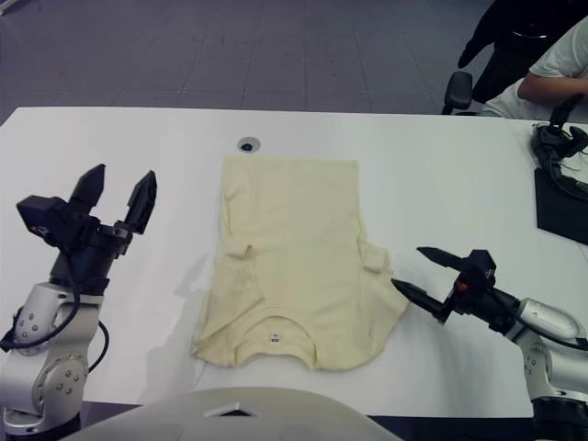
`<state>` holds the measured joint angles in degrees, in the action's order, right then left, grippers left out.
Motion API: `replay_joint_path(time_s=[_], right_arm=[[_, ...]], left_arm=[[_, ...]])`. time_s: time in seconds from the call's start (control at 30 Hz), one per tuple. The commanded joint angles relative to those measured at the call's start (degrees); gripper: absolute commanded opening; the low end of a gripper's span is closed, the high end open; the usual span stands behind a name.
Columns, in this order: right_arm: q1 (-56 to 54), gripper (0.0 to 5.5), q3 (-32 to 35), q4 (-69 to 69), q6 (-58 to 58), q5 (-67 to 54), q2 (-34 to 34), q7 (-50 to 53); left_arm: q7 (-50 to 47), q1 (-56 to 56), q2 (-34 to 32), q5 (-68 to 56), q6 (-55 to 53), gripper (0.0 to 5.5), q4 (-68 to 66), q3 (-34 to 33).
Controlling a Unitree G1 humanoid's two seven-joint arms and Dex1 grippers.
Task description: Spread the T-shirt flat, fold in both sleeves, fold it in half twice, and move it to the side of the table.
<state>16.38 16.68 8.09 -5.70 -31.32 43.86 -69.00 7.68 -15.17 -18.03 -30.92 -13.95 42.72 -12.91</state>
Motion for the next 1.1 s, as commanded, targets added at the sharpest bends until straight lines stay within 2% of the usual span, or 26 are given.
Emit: replay_joint_path(time_s=[0.03,0.1,0.83,1.03,1.1], right_arm=[[-0.6,5.1,-0.1,3.7,1.4,2.9,1.8,-1.4],[-0.6,4.82,-0.7,4.7,2.1,4.3,1.9,-1.9],[1.9,0.96,-2.9,6.0,4.9,9.6,3.7,-4.9],[2.9,0.02,-2.7,5.3,5.3,9.5,3.8,-5.0],[2.2,0.01,-2.8,5.7,5.3,9.6,4.0,-5.1]], left_arm=[[-1.1,0.5,0.5,0.6,-1.0,5.2,0.9,-0.6],[-0.8,-0.2,0.8,1.1,-0.7,5.4,1.1,0.0],[1.4,-2.1,3.3,4.7,0.5,5.4,0.6,1.9],[1.7,-1.6,3.4,4.7,0.5,5.4,0.2,1.3],[1.6,-2.1,3.6,4.9,0.5,5.4,0.5,1.2]])
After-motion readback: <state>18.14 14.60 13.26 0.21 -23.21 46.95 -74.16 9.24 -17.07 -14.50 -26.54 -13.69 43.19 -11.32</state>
